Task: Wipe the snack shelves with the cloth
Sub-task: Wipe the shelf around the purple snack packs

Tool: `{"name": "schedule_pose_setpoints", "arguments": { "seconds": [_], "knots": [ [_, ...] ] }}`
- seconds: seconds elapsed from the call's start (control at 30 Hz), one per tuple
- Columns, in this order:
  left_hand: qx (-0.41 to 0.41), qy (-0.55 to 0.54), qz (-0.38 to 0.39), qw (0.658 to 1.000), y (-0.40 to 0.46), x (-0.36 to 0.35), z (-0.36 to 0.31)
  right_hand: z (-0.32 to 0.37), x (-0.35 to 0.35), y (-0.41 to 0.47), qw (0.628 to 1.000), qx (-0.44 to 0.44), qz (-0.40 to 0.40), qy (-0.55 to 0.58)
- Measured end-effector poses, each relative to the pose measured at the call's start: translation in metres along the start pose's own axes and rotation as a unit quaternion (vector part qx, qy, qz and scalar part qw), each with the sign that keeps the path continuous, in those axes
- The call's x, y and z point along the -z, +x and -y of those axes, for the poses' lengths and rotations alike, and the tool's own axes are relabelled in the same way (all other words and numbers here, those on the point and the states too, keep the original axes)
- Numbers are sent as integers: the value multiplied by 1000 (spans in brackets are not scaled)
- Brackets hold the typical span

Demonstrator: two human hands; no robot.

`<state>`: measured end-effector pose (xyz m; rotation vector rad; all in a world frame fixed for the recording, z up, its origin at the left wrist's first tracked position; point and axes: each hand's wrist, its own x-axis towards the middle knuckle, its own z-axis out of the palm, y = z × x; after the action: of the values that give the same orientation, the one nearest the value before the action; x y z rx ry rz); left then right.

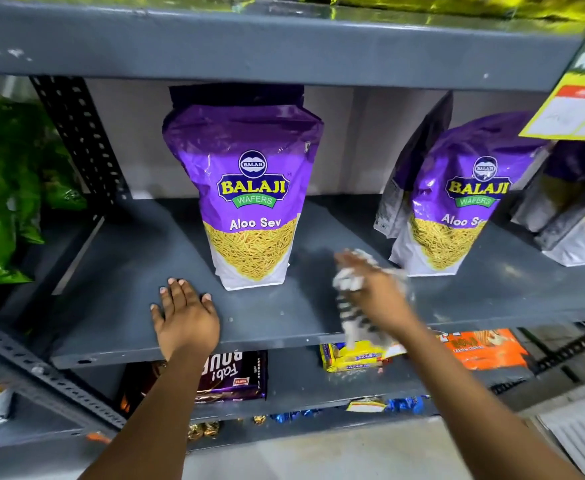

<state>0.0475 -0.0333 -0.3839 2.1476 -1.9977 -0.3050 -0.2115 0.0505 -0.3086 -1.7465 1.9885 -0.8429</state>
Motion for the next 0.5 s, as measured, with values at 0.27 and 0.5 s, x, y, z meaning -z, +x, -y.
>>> {"name": "schedule_pose_setpoints", "arguments": {
  "seconds": [0.27, 0.5],
  "knots": [
    [-4, 4, 2, 1000, -1, 3, 0, -23, -48, -25, 982, -1, 154, -108],
    [0, -6, -8, 1000, 0, 1, -1, -1, -32, -10, 997, -78, 27, 6]
  ]
}}
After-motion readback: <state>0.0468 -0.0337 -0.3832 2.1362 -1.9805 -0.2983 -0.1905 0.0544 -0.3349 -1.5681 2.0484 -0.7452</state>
